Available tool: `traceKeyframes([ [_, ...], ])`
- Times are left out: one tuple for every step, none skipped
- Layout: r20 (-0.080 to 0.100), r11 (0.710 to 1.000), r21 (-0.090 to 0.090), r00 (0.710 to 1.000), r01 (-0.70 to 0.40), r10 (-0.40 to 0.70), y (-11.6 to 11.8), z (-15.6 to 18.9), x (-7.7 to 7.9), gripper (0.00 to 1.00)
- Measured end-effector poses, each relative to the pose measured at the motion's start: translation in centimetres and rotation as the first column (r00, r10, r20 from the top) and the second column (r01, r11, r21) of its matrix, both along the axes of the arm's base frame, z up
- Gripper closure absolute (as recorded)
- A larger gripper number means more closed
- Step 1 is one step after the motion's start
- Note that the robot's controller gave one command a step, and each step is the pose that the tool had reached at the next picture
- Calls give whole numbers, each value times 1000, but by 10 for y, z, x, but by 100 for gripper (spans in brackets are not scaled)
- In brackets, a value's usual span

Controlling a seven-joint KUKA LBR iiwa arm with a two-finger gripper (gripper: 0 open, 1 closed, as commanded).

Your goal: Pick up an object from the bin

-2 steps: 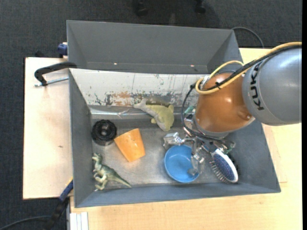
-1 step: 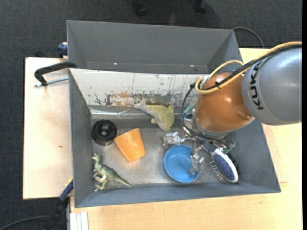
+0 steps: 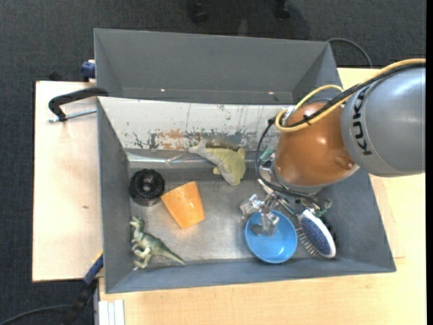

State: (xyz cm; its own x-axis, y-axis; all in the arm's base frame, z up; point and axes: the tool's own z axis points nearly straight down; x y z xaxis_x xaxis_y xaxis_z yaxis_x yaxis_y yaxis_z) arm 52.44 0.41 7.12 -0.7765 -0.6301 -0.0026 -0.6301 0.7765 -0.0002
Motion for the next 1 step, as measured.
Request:
traceKeyframes([
  [12,1000,0,1000,2,-2,1,80,3,100],
])
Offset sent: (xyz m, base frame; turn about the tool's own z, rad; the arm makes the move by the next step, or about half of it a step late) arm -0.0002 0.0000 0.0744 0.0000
